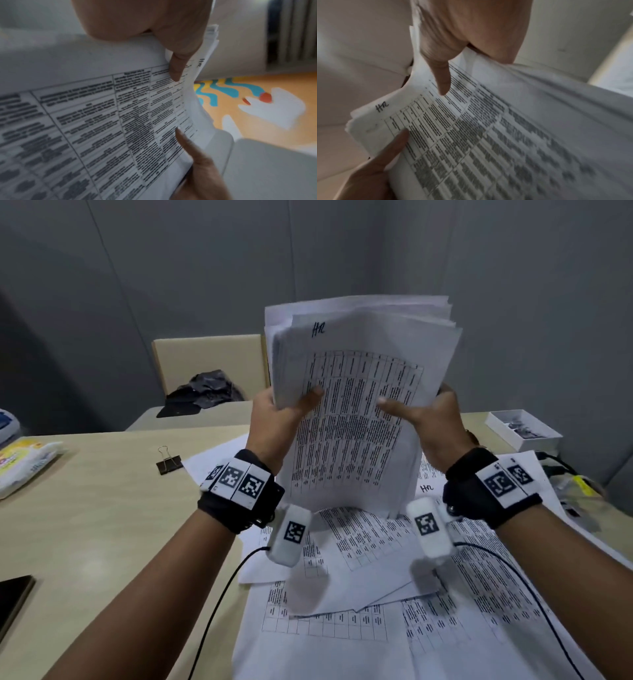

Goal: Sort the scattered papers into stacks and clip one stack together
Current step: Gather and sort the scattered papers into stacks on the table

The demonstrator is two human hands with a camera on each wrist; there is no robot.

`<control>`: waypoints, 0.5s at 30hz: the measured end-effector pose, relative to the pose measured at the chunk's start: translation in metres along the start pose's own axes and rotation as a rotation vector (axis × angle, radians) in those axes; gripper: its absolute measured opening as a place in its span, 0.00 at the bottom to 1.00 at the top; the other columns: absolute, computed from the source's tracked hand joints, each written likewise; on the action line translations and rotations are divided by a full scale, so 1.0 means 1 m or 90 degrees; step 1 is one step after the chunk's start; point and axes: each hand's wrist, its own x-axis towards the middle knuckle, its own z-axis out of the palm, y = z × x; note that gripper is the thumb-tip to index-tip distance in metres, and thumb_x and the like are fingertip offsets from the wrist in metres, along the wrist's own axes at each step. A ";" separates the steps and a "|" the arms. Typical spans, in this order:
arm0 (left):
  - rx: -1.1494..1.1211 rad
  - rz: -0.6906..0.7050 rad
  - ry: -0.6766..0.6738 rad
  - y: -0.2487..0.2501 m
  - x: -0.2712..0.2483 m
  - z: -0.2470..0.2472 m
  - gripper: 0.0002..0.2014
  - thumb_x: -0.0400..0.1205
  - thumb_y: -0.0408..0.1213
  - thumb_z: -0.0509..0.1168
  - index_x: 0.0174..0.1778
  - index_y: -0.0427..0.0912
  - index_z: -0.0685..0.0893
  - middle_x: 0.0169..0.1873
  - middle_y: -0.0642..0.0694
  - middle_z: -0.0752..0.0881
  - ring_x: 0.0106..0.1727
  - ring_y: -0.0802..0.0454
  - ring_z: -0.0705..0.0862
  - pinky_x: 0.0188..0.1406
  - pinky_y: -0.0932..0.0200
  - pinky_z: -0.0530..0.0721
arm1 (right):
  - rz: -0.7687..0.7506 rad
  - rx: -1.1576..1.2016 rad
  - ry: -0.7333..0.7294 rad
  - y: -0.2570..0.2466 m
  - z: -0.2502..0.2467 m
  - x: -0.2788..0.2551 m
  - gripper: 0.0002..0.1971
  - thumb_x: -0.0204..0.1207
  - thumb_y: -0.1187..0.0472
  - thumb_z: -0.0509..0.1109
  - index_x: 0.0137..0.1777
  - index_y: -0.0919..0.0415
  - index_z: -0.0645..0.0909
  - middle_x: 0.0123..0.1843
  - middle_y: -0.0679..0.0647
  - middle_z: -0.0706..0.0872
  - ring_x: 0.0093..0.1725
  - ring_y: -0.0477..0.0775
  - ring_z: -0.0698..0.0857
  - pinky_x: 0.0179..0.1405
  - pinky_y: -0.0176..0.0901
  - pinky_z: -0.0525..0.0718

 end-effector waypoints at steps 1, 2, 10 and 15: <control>-0.009 -0.012 0.006 -0.005 0.001 -0.001 0.10 0.77 0.32 0.74 0.53 0.40 0.87 0.51 0.40 0.90 0.52 0.45 0.88 0.53 0.54 0.89 | 0.013 0.008 0.008 0.006 0.002 -0.002 0.26 0.64 0.67 0.84 0.63 0.64 0.82 0.58 0.52 0.91 0.57 0.45 0.90 0.57 0.39 0.86; -0.004 -0.035 0.003 -0.015 0.000 -0.004 0.12 0.77 0.33 0.74 0.56 0.40 0.87 0.53 0.40 0.90 0.54 0.45 0.88 0.55 0.53 0.88 | 0.040 0.001 -0.001 0.015 0.004 -0.007 0.25 0.64 0.66 0.84 0.62 0.60 0.82 0.57 0.51 0.91 0.56 0.45 0.90 0.58 0.43 0.86; 0.325 -0.055 0.036 -0.049 0.001 -0.033 0.12 0.76 0.36 0.75 0.42 0.27 0.87 0.37 0.34 0.88 0.36 0.41 0.86 0.37 0.43 0.88 | -0.045 -0.265 0.063 0.023 -0.005 -0.014 0.58 0.56 0.50 0.88 0.82 0.60 0.58 0.78 0.56 0.72 0.76 0.55 0.74 0.77 0.47 0.71; 0.593 0.128 -0.103 -0.003 0.016 -0.039 0.16 0.79 0.40 0.69 0.25 0.44 0.78 0.24 0.36 0.82 0.25 0.45 0.76 0.27 0.52 0.75 | -0.475 -0.494 0.012 -0.059 -0.013 0.024 0.49 0.64 0.42 0.82 0.80 0.64 0.66 0.78 0.50 0.71 0.79 0.54 0.71 0.80 0.48 0.69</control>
